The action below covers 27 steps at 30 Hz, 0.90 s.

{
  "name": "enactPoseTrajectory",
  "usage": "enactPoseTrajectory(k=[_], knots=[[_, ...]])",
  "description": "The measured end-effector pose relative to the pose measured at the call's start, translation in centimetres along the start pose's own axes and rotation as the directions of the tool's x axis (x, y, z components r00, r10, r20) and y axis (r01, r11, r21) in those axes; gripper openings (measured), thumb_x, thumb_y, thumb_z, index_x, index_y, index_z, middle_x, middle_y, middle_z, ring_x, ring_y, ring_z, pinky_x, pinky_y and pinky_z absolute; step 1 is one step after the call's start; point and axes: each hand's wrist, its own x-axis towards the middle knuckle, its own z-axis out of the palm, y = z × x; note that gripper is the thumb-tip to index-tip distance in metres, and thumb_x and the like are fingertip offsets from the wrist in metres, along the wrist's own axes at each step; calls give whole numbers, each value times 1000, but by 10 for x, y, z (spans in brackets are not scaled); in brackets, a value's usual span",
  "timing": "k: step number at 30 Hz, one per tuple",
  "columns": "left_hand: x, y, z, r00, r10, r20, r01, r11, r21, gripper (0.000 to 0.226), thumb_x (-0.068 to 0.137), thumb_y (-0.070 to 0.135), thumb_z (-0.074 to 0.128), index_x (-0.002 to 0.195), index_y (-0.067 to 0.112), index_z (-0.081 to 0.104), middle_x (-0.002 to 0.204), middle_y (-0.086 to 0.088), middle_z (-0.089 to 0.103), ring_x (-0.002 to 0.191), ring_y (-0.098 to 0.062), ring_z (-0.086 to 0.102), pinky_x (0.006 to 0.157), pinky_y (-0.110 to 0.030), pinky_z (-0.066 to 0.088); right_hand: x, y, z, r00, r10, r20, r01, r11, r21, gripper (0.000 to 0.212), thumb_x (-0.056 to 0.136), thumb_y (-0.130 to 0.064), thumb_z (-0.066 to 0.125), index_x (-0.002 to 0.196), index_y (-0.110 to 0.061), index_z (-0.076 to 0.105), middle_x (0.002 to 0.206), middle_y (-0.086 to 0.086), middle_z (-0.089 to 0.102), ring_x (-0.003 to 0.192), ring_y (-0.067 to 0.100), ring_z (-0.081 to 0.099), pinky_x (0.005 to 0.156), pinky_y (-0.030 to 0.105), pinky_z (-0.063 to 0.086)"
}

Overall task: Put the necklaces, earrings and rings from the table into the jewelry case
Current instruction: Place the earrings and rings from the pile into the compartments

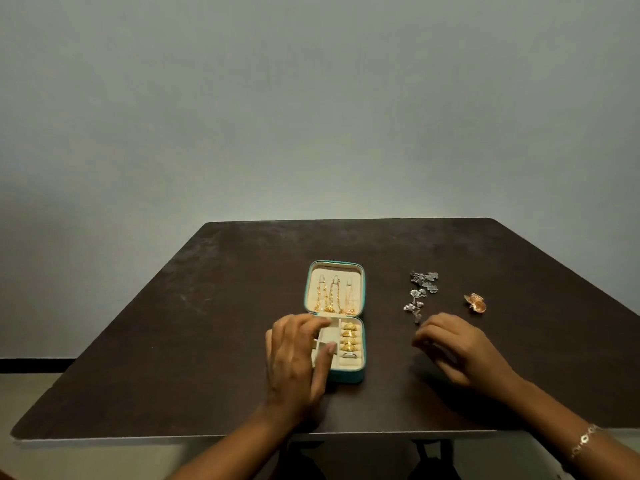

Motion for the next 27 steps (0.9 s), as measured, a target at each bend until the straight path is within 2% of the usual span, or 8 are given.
enactPoseTrajectory(k=[3,6,8,11,15,20,23,27], knots=[[-1,22,7,979,197,61,-197,980,-9,31,96,42,32,110,18,47,108,3,47,99,-15,45,85,-24,34,-20,23,-9,992,120,-29,-121,992,-28,15,78,-20,48,90,-28,51,85,-7,58,78,5,50,65,24,44],[-1,50,20,957,266,118,-258,963,-77,32,95,41,35,114,18,46,108,3,46,98,-14,45,87,-26,38,-26,38,-11,957,266,-117,-264,964,36,17,77,-15,51,87,-29,53,80,-5,60,76,5,51,68,23,42],[-1,67,35,956,248,154,-228,964,-140,32,94,41,36,116,19,45,108,5,46,99,-12,45,88,-24,38,-29,46,-10,918,355,-177,-354,934,38,20,73,-8,56,84,-25,57,80,-4,62,78,9,54,68,25,43],[3,86,59,961,180,212,-136,969,-206,28,93,38,41,116,22,45,102,6,50,97,-8,45,83,-22,40,-36,56,-9,836,479,-268,-510,858,-58,16,72,-4,60,80,-17,63,79,-2,63,76,20,59,65,33,41],[16,103,96,959,100,267,-21,959,-282,28,87,28,48,114,23,45,91,2,56,90,-8,45,77,-21,39,-38,64,-10,693,634,-342,-668,743,24,15,77,0,61,82,-14,64,82,4,61,79,25,56,67,33,40],[37,112,141,970,-3,245,74,957,-281,26,85,23,46,110,20,48,92,-2,60,89,-9,45,77,-21,38,-34,77,-8,624,753,-208,-764,644,39,19,81,-5,61,98,-12,62,100,6,57,99,24,51,76,33,42],[41,112,161,970,-11,242,75,963,-257,25,83,21,44,108,20,48,91,-3,61,87,-10,43,76,-21,37,-33,86,-9,586,800,-128,-803,595,41,27,82,-12,63,108,-16,59,107,5,52,106,22,49,81,32,43],[43,108,177,967,-54,248,121,957,-265,26,82,22,42,108,22,45,91,-3,61,87,-10,44,76,-22,38,-30,93,-6,600,798,-67,-798,602,29,33,83,-18,63,116,-21,57,108,3,51,108,19,47,81,27,40]])
